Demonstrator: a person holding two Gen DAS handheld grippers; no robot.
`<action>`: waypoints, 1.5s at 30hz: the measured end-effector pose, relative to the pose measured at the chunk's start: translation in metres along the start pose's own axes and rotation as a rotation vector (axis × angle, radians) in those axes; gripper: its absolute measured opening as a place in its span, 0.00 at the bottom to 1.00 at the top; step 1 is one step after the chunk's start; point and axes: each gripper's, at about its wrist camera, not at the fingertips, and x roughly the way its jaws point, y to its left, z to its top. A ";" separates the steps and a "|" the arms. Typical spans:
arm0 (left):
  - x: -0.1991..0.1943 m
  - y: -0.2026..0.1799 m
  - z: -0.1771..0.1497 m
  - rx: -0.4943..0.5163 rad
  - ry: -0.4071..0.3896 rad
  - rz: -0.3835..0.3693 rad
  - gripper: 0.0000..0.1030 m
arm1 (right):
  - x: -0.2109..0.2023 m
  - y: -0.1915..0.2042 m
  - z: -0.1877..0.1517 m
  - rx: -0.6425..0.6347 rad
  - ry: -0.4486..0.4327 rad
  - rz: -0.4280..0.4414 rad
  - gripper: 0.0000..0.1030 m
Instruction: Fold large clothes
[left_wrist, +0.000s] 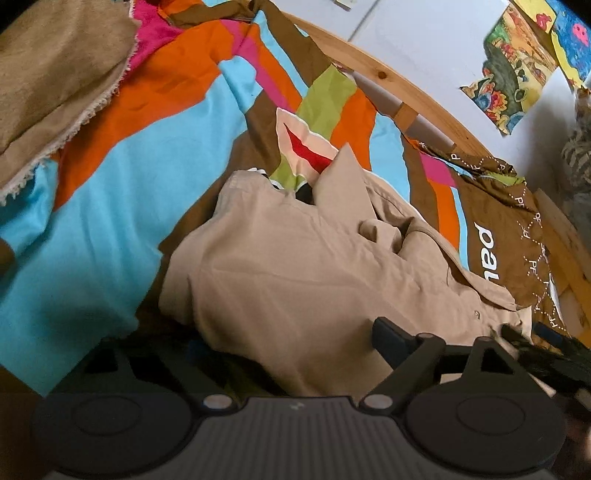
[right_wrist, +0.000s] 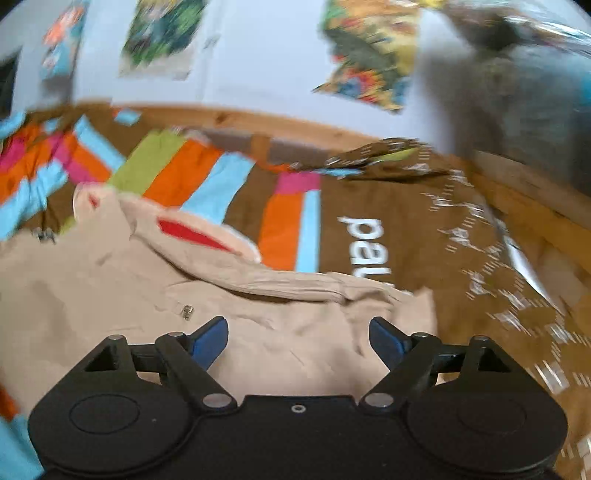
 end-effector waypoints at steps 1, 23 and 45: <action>0.000 0.000 -0.001 -0.004 -0.002 0.003 0.84 | 0.012 0.007 0.003 -0.025 0.013 0.006 0.82; -0.005 0.015 0.000 -0.215 -0.023 0.038 0.57 | -0.017 0.037 -0.028 -0.150 0.023 0.048 0.83; -0.053 -0.191 0.057 0.472 -0.079 -0.250 0.04 | -0.056 0.007 -0.039 0.214 -0.077 0.117 0.39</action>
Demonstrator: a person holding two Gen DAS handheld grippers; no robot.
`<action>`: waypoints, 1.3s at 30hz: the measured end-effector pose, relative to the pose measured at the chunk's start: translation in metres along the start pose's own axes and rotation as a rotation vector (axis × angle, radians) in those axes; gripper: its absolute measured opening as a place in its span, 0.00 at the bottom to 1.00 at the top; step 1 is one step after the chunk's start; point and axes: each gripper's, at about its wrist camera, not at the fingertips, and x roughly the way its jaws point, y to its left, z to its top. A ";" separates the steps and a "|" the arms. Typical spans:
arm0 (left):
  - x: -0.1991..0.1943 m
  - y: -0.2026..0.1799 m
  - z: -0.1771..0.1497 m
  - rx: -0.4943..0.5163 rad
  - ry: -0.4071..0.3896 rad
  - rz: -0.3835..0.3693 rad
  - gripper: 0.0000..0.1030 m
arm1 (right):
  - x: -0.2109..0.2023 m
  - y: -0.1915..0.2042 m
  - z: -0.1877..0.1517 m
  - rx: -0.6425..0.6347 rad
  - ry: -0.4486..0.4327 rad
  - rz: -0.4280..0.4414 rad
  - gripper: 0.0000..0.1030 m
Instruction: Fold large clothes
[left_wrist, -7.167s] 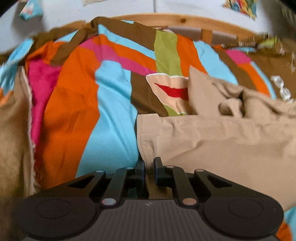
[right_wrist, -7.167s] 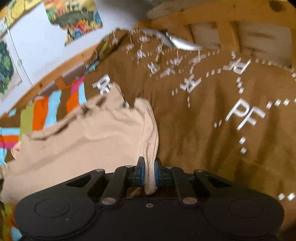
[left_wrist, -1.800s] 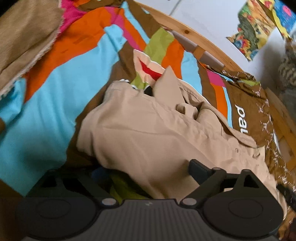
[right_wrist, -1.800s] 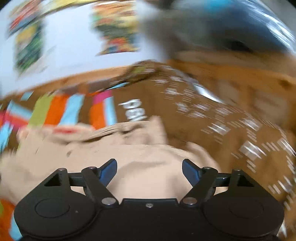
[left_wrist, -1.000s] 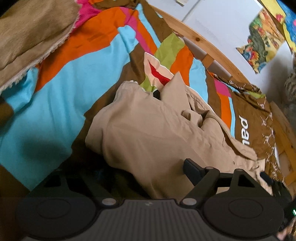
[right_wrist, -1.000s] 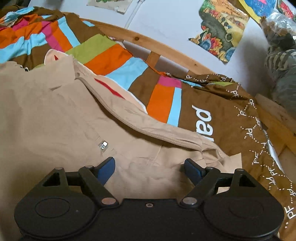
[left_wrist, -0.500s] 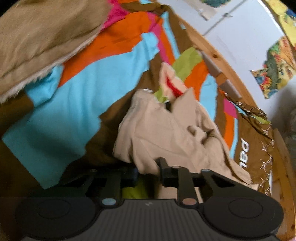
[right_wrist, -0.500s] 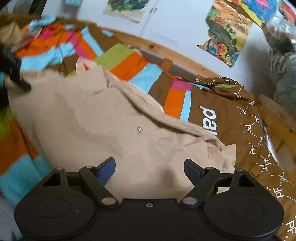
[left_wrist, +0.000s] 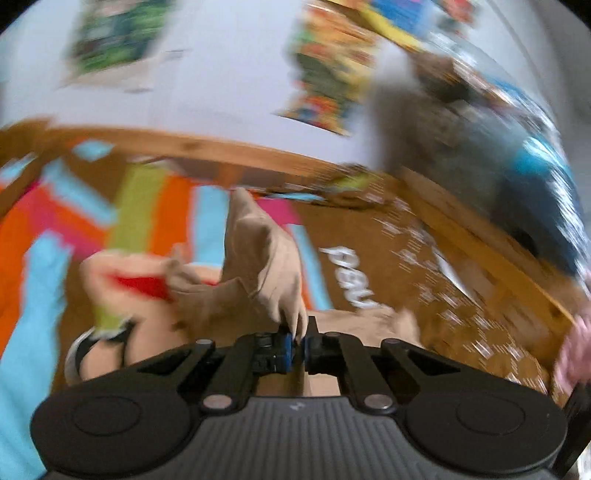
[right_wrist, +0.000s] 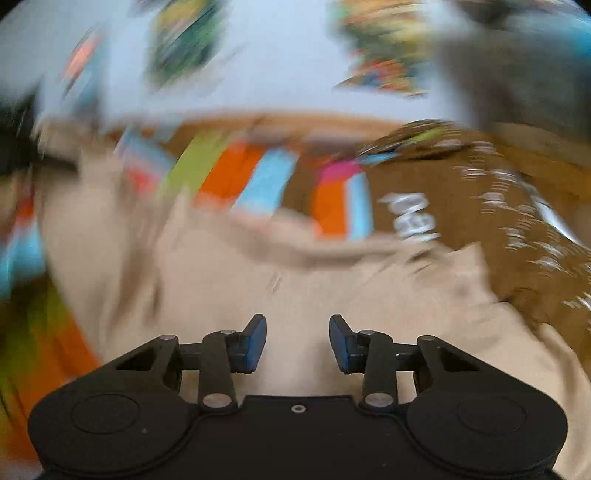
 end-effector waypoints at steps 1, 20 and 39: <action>0.008 -0.021 0.009 0.070 0.025 -0.024 0.04 | -0.011 -0.011 0.011 0.062 -0.046 -0.009 0.42; 0.078 -0.175 -0.079 0.558 0.222 -0.294 0.03 | -0.053 -0.212 -0.018 1.144 -0.072 0.436 0.71; 0.090 -0.189 -0.089 0.580 0.249 -0.319 0.03 | -0.047 -0.196 -0.006 0.890 -0.065 0.218 0.12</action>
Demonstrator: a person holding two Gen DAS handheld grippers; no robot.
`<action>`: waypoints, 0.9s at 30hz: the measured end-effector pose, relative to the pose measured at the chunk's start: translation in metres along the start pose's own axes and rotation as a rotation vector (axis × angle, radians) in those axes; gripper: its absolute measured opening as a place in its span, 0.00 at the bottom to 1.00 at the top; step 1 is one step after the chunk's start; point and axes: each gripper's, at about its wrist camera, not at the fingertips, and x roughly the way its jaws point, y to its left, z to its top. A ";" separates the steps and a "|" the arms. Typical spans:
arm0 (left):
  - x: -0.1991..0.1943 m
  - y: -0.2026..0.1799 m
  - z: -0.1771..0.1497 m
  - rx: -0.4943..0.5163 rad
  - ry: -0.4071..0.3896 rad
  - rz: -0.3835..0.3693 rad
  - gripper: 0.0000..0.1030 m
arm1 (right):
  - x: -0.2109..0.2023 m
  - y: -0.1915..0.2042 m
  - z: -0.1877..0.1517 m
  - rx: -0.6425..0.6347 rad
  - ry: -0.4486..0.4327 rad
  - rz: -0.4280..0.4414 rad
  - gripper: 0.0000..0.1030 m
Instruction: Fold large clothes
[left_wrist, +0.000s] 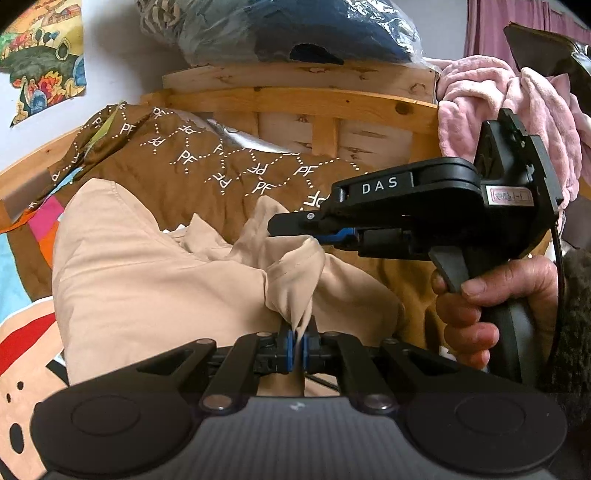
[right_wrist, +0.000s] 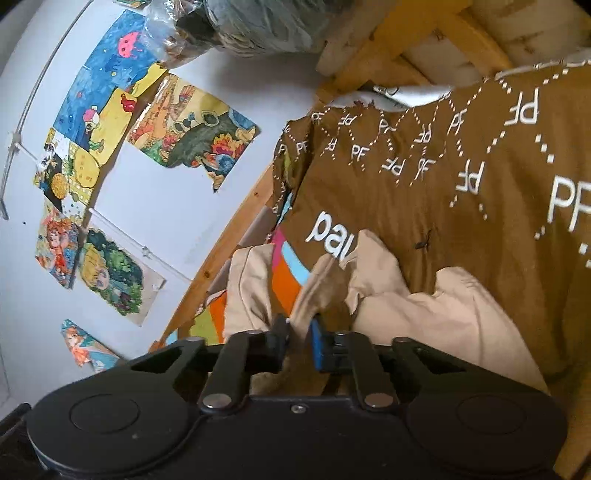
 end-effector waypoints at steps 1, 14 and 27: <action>0.002 -0.001 0.001 0.001 -0.001 -0.006 0.03 | 0.000 0.000 0.000 -0.007 -0.004 -0.006 0.12; 0.067 -0.007 -0.016 -0.027 0.091 -0.127 0.03 | -0.006 -0.018 0.010 -0.102 -0.011 -0.219 0.09; 0.061 -0.017 -0.030 -0.023 0.055 -0.169 0.13 | 0.008 -0.019 -0.005 -0.259 0.126 -0.440 0.09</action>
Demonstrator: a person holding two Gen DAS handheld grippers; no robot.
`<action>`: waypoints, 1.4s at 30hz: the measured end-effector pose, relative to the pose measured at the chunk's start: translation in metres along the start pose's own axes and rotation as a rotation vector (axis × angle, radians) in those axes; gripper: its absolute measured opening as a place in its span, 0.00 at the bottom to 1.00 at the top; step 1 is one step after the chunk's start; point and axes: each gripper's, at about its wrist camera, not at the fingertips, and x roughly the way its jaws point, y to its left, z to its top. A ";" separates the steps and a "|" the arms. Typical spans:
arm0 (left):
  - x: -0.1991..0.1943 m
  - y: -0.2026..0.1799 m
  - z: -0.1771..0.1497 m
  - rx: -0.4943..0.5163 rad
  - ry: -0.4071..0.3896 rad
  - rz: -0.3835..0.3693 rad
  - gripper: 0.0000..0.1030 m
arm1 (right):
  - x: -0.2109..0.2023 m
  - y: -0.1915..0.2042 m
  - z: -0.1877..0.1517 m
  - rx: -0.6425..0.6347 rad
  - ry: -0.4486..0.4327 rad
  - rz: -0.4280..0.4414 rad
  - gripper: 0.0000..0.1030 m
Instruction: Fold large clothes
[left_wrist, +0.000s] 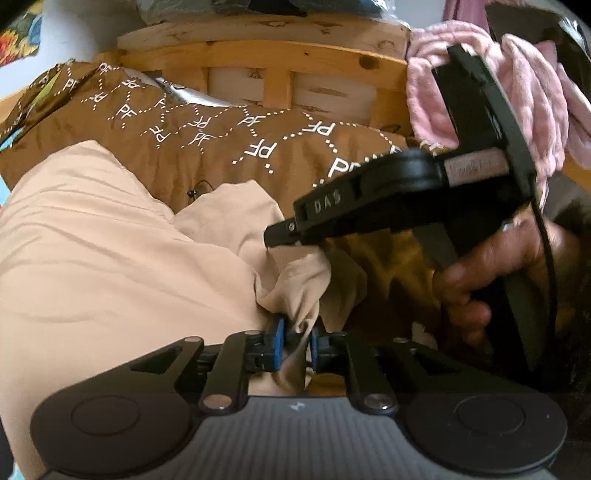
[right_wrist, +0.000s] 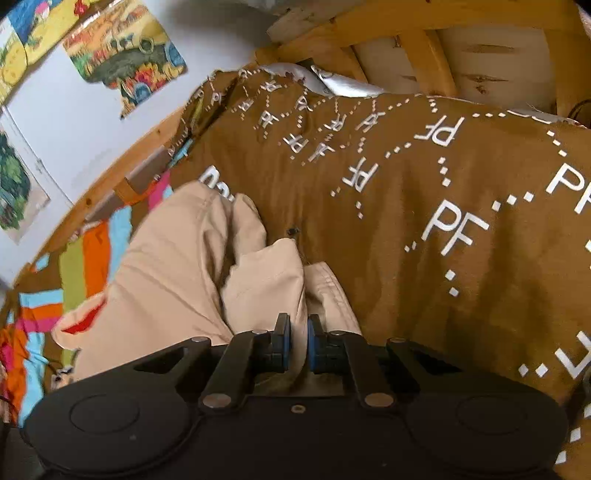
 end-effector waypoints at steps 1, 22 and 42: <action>0.000 0.001 0.000 -0.014 -0.002 -0.004 0.13 | 0.003 0.001 0.000 -0.007 0.008 -0.020 0.09; -0.017 0.001 0.001 -0.015 -0.041 -0.068 0.56 | 0.000 -0.015 0.004 0.107 0.001 0.014 0.18; -0.100 0.127 -0.031 -0.652 -0.183 0.262 0.72 | -0.004 0.018 -0.008 -0.198 0.024 -0.151 0.05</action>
